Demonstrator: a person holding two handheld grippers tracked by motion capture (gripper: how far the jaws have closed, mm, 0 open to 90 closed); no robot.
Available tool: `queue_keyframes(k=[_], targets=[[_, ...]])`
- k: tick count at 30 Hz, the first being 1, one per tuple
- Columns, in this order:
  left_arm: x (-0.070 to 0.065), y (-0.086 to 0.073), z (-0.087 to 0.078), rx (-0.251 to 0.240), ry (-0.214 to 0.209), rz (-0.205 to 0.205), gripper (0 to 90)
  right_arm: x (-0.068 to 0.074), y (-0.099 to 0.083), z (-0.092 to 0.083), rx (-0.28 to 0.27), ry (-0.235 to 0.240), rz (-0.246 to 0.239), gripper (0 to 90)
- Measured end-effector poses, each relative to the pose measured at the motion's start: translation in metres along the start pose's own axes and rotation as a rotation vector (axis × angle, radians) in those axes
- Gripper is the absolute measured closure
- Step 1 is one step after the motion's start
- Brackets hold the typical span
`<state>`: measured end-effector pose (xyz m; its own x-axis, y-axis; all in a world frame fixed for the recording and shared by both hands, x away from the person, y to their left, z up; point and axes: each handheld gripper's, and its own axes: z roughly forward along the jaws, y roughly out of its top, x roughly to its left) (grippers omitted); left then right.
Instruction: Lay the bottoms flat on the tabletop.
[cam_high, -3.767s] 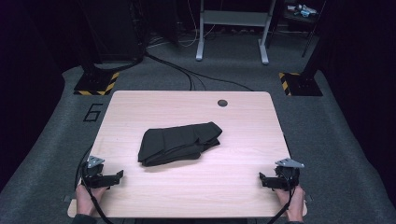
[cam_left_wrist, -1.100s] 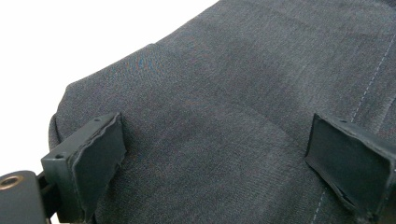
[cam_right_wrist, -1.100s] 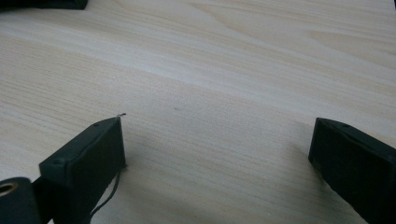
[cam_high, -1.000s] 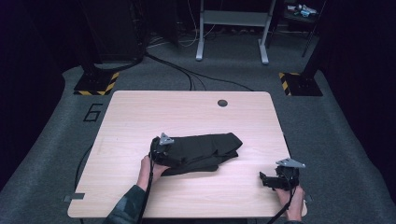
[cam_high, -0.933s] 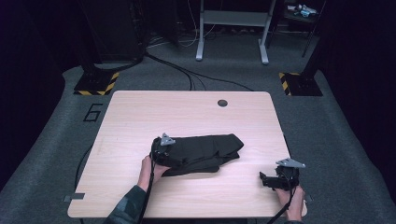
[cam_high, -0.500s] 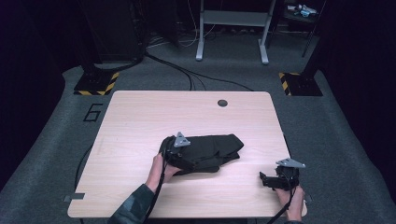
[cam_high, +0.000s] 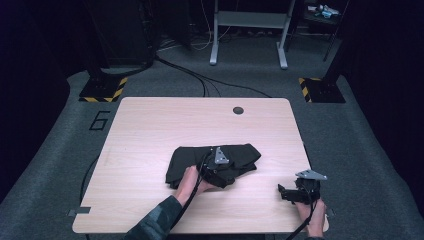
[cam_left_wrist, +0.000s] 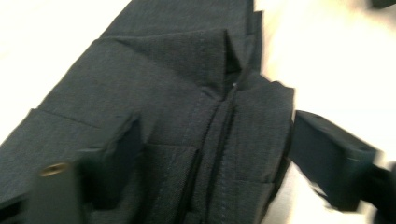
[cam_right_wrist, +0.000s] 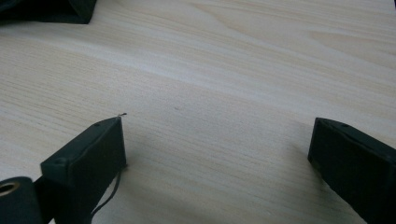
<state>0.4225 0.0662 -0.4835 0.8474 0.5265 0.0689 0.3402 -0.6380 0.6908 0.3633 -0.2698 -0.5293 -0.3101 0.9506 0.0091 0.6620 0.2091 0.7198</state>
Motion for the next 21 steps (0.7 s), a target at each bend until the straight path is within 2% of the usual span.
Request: queue_keyframes(k=[8, 16, 21], targets=[[0.008, 0.000, -0.003, -0.020, -0.051, -0.038, 47.9, 0.000, 0.000, 0.000, -0.002, 0.003, 0.001, 3.6], [0.010, 0.004, -0.005, -0.013, -0.035, -0.048, 69.6, 0.000, 0.000, 0.000, -0.002, 0.002, -0.001, 4.1], [0.012, 0.006, -0.010, -0.032, -0.025, -0.053, 73.6, 0.000, 0.000, 0.000, -0.002, 0.001, 0.000, 4.2]])
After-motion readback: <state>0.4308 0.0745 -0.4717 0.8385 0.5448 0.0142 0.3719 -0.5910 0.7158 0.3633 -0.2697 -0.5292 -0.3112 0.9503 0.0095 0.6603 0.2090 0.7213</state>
